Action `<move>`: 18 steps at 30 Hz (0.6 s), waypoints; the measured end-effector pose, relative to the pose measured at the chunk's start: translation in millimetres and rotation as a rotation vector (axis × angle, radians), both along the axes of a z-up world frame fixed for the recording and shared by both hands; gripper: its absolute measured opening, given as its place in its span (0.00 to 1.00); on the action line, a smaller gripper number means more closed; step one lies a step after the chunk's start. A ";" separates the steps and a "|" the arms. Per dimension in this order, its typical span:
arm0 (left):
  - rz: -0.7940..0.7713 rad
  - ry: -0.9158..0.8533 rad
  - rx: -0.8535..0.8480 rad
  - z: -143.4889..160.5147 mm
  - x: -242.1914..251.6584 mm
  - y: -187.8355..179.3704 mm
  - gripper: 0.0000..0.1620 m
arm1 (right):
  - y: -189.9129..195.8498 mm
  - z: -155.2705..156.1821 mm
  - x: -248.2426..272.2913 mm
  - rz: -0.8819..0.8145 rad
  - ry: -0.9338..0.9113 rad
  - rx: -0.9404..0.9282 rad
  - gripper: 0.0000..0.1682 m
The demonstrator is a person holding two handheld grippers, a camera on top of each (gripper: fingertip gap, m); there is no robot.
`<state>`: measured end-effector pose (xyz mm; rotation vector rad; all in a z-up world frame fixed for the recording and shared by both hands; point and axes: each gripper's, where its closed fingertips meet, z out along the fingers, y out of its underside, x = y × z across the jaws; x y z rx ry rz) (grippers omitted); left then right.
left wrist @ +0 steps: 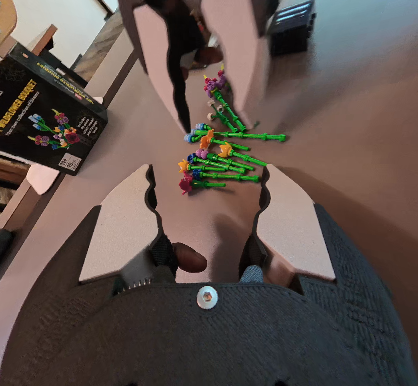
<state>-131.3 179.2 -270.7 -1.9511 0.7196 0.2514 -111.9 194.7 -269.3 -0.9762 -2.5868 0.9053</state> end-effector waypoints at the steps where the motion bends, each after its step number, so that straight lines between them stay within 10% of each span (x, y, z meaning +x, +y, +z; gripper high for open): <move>1: -0.022 -0.012 0.001 0.9 4.2 -2.3 0.56 | 3.2 -3.7 -3.7 0.005 0.001 0.038 0.32; 7: -0.033 -0.027 -0.030 -2.0 8.0 -0.8 0.55 | 8.6 -17.7 -14.0 -0.001 -0.034 0.031 0.09; 18: 0.028 0.014 0.001 -1.0 4.8 17.9 0.52 | 14.0 -20.0 1.2 -0.003 -0.016 0.077 0.10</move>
